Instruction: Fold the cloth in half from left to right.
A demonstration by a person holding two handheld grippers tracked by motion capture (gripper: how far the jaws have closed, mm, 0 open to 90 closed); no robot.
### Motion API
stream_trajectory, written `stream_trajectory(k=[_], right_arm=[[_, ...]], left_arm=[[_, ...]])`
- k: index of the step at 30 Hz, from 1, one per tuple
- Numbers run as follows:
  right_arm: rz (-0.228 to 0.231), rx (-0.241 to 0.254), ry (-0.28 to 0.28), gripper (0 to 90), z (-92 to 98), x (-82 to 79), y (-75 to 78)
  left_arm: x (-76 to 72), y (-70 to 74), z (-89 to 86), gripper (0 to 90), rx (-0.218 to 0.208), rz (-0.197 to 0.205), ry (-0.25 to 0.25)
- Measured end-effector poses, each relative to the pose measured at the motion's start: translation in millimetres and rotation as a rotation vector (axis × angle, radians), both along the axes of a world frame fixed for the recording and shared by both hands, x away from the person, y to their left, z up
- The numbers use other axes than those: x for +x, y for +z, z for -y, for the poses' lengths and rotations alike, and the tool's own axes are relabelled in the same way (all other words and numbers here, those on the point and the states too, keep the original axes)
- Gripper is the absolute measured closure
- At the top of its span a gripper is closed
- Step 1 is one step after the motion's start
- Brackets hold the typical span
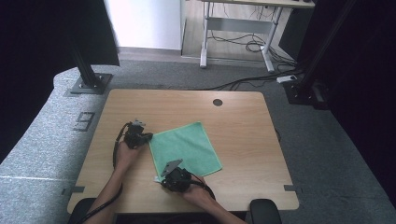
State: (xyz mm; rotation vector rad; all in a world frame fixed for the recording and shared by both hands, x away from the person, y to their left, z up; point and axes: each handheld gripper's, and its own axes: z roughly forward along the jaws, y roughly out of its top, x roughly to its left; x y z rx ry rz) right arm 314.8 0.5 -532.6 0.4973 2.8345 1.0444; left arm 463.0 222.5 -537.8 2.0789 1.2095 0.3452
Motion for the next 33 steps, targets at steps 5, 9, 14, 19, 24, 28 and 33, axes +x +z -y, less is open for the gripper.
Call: stream_trajectory(k=[5, 9, 14, 19, 24, 28, 33], right_arm=[[0.019, 0.024, 0.001, 86.2, -0.5, -2.3, 8.9], [0.03, 0.058, -0.017, 86.4, 9.8, -1.2, 17.8], [0.05, 0.091, -0.053, 86.5, 27.1, 0.7, 25.4], [0.062, 0.101, -0.096, 86.5, 45.0, 4.1, 30.4], [0.073, 0.113, -0.145, 86.5, 66.1, 9.9, 32.4], [0.086, 0.115, -0.183, 86.5, 82.5, 13.6, 35.3], [0.097, 0.115, -0.219, 86.5, 102.0, 17.1, 35.3]], left_arm=[[-1.2, 8.7, 1.8, 88.5, -0.008, 0.028, 0.001], [-1.6, 17.5, 6.8, 88.6, -0.015, 0.056, -0.005], [1.6, 24.0, 15.4, 88.6, -0.029, 0.083, -0.011], [8.4, 30.0, 28.5, 88.6, -0.028, 0.104, -0.025], [17.7, 35.4, 45.2, 88.6, -0.027, 0.118, -0.045], [25.2, 38.2, 61.8, 88.5, -0.019, 0.127, -0.065], [35.1, 38.8, 81.0, 88.5, -0.02, 0.125, -0.092]])
